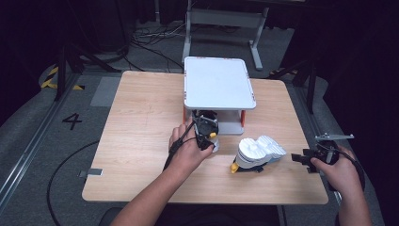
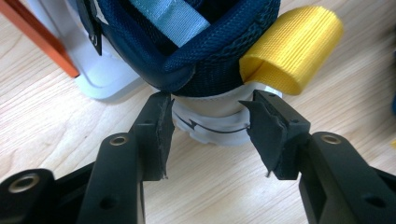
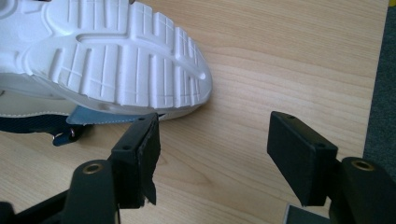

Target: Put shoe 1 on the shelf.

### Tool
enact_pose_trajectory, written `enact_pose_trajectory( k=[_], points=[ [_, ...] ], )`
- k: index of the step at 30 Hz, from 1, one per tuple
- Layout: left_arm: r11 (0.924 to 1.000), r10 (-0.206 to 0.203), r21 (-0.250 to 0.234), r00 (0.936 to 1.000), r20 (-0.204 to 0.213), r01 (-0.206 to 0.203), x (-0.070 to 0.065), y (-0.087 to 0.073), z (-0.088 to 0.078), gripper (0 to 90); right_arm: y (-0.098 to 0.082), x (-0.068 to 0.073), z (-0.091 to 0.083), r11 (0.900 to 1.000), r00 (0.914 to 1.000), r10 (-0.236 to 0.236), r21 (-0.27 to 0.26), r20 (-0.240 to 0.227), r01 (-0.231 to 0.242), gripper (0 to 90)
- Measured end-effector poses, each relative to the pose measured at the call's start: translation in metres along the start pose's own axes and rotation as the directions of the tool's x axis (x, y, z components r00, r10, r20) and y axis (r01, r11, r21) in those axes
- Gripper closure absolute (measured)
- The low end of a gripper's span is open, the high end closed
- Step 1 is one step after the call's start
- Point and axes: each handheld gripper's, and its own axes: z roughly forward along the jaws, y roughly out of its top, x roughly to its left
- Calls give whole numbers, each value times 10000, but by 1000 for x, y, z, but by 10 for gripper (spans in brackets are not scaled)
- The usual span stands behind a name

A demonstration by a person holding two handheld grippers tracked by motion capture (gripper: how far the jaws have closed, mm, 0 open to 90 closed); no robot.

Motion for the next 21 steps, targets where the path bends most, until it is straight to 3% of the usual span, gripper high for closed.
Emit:
enact_pose_trajectory(
  k=[2,5,10,11,12,15,19,21],
  points=[
    [9997,-79,-231,10000,29,79,3,3,-2,482,-2,0,-1,10000,10000,89,36,7,-89,354],
    [9989,48,-471,9976,-697,-81,6,6,0,512,-5,-1,-3,9999,9999,132,19,53,-132,351],
    [9974,-25,-715,9944,-1053,-51,13,11,6,529,-10,-2,-5,9997,9996,241,38,144,-241,349],
    [9950,32,-989,9908,-1352,-167,15,12,12,511,-12,-3,-5,9996,9995,290,49,154,-291,349],
    [9950,32,-989,9908,-1352,-167,15,12,12,505,-12,-3,-5,9996,9995,290,49,154,-291,349],
    [9873,357,-1444,9774,-2083,-668,17,12,26,523,-14,-4,-7,9995,9993,318,11,181,-318,348],
    [9883,389,-1364,9771,-2091,-686,21,12,26,530,-16,-5,-9,9993,9992,364,16,193,-365,347],
    [9868,227,-1554,9894,-1436,-452,20,9,16,538,-15,-5,-9,9993,9991,364,-35,220,-363,346]
  ],
)
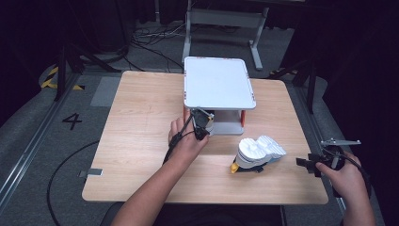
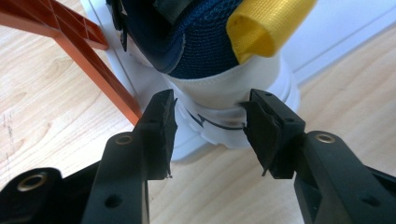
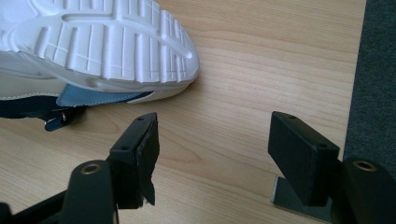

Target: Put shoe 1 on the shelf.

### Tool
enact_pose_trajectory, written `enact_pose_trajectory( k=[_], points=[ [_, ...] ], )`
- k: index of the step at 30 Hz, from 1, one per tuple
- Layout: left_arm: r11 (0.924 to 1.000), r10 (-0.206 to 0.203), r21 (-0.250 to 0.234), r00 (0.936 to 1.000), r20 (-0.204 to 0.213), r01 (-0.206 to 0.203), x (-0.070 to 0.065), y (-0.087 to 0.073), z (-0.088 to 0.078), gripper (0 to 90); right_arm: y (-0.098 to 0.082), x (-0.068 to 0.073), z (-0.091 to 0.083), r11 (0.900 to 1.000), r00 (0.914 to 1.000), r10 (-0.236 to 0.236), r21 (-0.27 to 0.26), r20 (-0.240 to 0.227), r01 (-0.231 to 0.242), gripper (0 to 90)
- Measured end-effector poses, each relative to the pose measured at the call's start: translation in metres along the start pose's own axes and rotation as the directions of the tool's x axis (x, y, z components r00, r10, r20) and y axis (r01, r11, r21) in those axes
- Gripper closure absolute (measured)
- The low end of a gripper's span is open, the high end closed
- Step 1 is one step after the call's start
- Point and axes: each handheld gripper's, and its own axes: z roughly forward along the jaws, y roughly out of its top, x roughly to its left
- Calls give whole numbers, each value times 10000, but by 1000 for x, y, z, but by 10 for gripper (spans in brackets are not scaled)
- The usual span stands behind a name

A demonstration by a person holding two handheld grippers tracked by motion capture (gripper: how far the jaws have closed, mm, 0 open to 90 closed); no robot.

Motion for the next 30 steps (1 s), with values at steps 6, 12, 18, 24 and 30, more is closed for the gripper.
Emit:
enact_pose_trajectory(
  k=[6,12,18,24,30],
  points=[
    [9974,419,-676,9600,2768,-240,-14,-2,-20,637,5,2,2,9998,9998,-171,-99,-81,171,343],
    [9909,1332,-416,9776,1627,-1281,-14,-2,11,678,6,6,3,9996,9994,-278,-89,-188,276,340],
    [9740,2162,-747,9760,255,-2138,-7,-2,27,747,1,0,-1,9996,9999,-161,-221,52,162,334],
    [9577,2507,-1343,9670,-445,-2545,-7,-1,39,666,-4,-1,-4,9995,9999,-99,-299,132,103,329],
    [9255,3283,-1702,9408,-842,-3382,-16,2,51,596,-10,-1,-11,9990,9997,-99,-438,212,108,326]
  ],
)
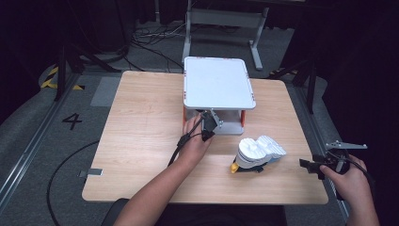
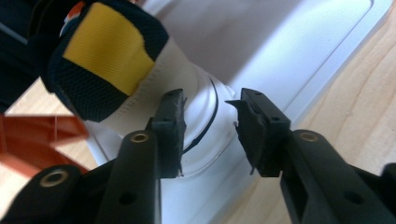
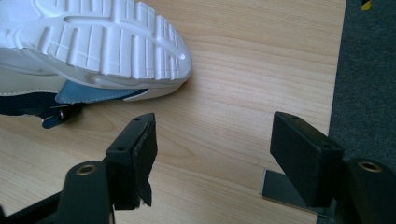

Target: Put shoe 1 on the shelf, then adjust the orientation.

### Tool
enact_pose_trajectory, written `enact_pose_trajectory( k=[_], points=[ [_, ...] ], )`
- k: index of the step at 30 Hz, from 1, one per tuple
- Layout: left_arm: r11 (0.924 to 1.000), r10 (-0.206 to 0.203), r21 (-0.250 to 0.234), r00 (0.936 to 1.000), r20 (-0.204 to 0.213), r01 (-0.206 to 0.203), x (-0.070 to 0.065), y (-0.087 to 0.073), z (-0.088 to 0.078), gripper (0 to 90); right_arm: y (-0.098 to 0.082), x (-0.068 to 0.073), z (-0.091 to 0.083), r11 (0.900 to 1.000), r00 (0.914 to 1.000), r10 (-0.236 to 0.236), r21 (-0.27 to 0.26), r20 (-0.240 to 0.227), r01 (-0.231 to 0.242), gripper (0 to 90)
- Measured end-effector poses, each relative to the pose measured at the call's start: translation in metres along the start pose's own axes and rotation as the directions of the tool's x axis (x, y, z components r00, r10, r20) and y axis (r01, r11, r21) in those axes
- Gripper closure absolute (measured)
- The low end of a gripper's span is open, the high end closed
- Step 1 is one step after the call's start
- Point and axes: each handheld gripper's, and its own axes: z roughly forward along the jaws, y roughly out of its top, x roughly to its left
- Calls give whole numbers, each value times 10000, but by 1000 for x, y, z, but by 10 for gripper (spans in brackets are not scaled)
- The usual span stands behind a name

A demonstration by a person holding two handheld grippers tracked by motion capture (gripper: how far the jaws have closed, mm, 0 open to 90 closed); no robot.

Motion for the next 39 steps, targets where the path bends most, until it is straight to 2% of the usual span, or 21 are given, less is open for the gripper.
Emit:
enact_pose_trajectory(
  k=[4,5,6,7,8,11,13,15,17,21,22,23,25,30,31,33,34,35,39],
  points=[
    [10000,10,4,10000,91,-10,0,1,0,570,-2,-1,-2,10000,10000,-27,-60,9,27,325],
    [10000,-35,34,9999,168,34,1,1,-2,535,-1,-1,-3,10000,10000,-50,-81,19,50,325],
    [9997,-233,86,9992,310,230,1,1,-3,535,-1,-1,-3,10000,10000,-50,-81,19,50,325],
    [9984,-519,235,9967,620,505,3,3,-13,524,0,-1,-3,9999,10000,-45,-122,-20,45,325],
    [9984,-519,235,9967,620,505,3,3,-13,510,0,-1,-3,9999,10000,-45,-122,-20,45,325],
    [9939,-1098,261,9861,1244,1074,9,8,-43,499,4,-1,-1,9998,9999,-122,-153,-38,122,324],
    [9891,-1473,234,9759,1607,1455,17,10,-66,497,8,1,2,9996,9997,-216,-176,-133,214,324],
    [9861,-1660,179,9711,1713,1654,24,10,-83,485,13,3,5,9993,9993,-343,-177,-174,340,324],
    [9785,-2058,230,9617,1809,2051,36,6,-101,465,18,7,7,9987,9986,-449,-250,-264,442,325],
    [9649,-2616,637,9546,1426,2549,61,-8,-121,440,27,12,11,9972,9974,-634,-416,-348,619,331],
    [9601,-2779,730,9504,1397,2700,66,-12,-124,439,28,13,12,9970,9972,-649,-442,-374,632,333],
    [9526,-3010,901,9435,1386,2907,72,-17,-127,438,29,14,12,9970,9970,-662,-437,-401,644,339],
    [9417,-3304,1153,9333,1409,3159,79,-23,-130,429,31,17,14,9968,9964,-705,-418,-461,685,349],
    [9174,-3818,1719,9157,1253,3590,100,-43,-135,422,36,24,13,9953,9945,-848,-530,-619,816,374],
    [9078,-3975,1961,9098,1197,3708,105,-49,-136,419,38,25,13,9946,9938,-908,-555,-639,873,380],
    [9007,-4019,2290,9083,1159,3693,110,-55,-138,418,41,29,11,9937,9933,-952,-654,-662,909,398],
    [8905,-4180,2488,9009,1169,3809,115,-61,-138,417,42,30,11,9935,9928,-970,-659,-701,925,409],
    [8851,-4252,2631,8969,1217,3839,119,-66,-138,411,43,33,11,9934,9919,-1011,-617,-763,965,424],
    [8680,-4345,3146,8943,1068,3842,129,-83,-136,381,48,41,13,9925,9880,-1142,-565,-1040,1087,460]
  ],
)
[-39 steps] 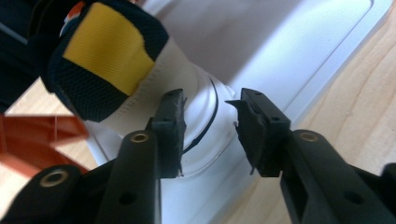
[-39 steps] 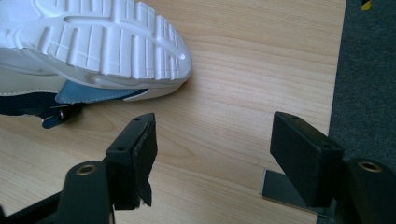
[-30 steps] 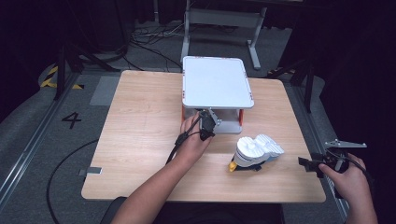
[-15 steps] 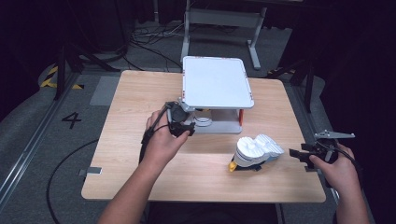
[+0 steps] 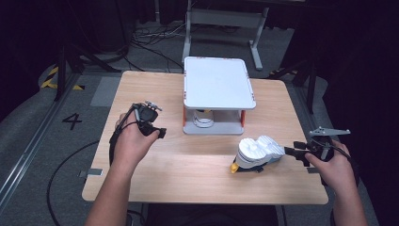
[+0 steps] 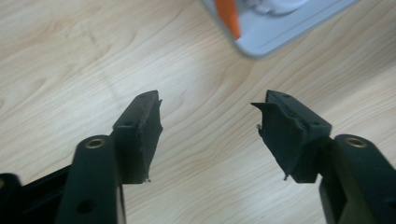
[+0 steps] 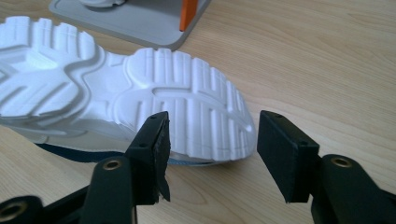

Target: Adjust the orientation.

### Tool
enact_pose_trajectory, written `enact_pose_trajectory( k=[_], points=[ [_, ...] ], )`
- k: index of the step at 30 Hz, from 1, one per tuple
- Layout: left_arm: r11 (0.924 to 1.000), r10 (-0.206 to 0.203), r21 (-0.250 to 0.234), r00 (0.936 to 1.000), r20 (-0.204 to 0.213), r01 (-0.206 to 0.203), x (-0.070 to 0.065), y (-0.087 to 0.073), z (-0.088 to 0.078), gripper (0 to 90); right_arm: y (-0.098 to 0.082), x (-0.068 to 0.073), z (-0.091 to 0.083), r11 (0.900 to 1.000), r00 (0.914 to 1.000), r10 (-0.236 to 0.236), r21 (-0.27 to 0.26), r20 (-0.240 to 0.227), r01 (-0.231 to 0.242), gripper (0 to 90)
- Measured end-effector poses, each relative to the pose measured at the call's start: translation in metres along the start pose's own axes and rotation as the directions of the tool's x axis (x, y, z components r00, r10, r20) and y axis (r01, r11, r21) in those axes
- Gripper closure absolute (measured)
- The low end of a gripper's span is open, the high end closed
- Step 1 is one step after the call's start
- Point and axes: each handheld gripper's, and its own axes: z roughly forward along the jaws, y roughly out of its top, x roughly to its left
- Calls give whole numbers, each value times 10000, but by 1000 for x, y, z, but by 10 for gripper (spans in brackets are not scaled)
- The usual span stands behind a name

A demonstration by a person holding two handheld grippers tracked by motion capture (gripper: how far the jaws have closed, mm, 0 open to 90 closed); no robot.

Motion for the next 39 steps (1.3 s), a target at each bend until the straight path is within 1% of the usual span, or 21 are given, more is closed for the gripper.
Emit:
enact_pose_trajectory(
  k=[3,5,6,7,8,12,13,14,15,16,17,18,20,22,24,26,28,30,33,34,39],
  points=[
    [9993,-229,298,9996,185,224,8,-8,3,381,5,6,3,9998,9998,-168,145,-122,170,480],
    [9959,-624,674,9972,405,596,12,-14,5,394,9,9,5,9996,9996,-201,198,-221,206,493],
    [9959,-624,674,9972,405,596,12,-14,5,401,9,9,5,9996,9996,-201,198,-221,206,493],
    [9898,-1152,888,9927,362,1116,13,-17,7,398,13,14,8,9989,9988,-365,281,-331,374,506],
    [9851,-1419,1013,9897,210,1391,15,-20,8,398,13,14,8,9989,9988,-365,281,-331,374,506],
    [9865,-1216,1078,9923,-234,1234,21,-30,14,363,20,22,12,9976,9970,-560,375,-540,580,543],
    [9887,-1025,1059,9938,-426,1065,23,-32,15,349,21,24,14,9972,9965,-621,388,-566,644,555],
    [9946,-436,894,9943,-972,523,24,-32,15,333,22,27,15,9965,9957,-694,415,-618,720,570],
    [9976,172,688,9901,-1395,-76,24,-32,14,294,24,29,17,9954,9944,-800,473,-685,834,578],
    [9987,75,508,9888,-1489,1,24,-32,14,256,25,31,18,9952,9940,-801,507,-739,839,580],
    [9965,-320,737,9941,-1039,398,24,-32,13,280,26,33,21,9945,9930,-870,509,-802,913,580],
    [9930,-576,979,9949,-829,656,23,-33,13,299,27,36,24,9937,9918,-939,526,-862,987,578],
    [9855,-1008,1302,9927,-662,1087,22,-33,14,295,28,41,31,9919,9897,-1054,610,-969,1116,584],
    [9807,-1324,1383,9900,-482,1379,24,-34,15,287,30,45,36,9903,9883,-1147,668,-1003,1217,630],
    [9750,-1687,1389,9846,-459,1735,27,-35,16,262,31,49,40,9887,9869,-1284,652,-981,1351,659],
    [9747,-1631,1432,9842,-685,1715,28,-35,15,268,33,52,42,9871,9861,-1402,647,-891,1462,705],
    [9826,-1233,1289,9888,-841,1335,30,-34,14,270,32,53,42,9870,9870,-1345,765,-882,1413,742],
    [9870,-999,1194,9925,-703,1078,30,-34,13,275,31,54,42,9875,9884,-1194,917,-942,1280,782],
    [9876,-935,1208,9937,-617,1004,29,-33,15,284,29,54,39,9855,9902,-1026,1252,-952,1141,826],
    [9881,-783,1280,9950,-613,856,29,-32,15,284,28,55,38,9847,9905,-978,1347,-971,1105,838],
    [9887,-705,1288,9961,-526,768,29,-24,19,283,19,55,26,9757,9948,-570,2065,-850,735,878]
  ],
)
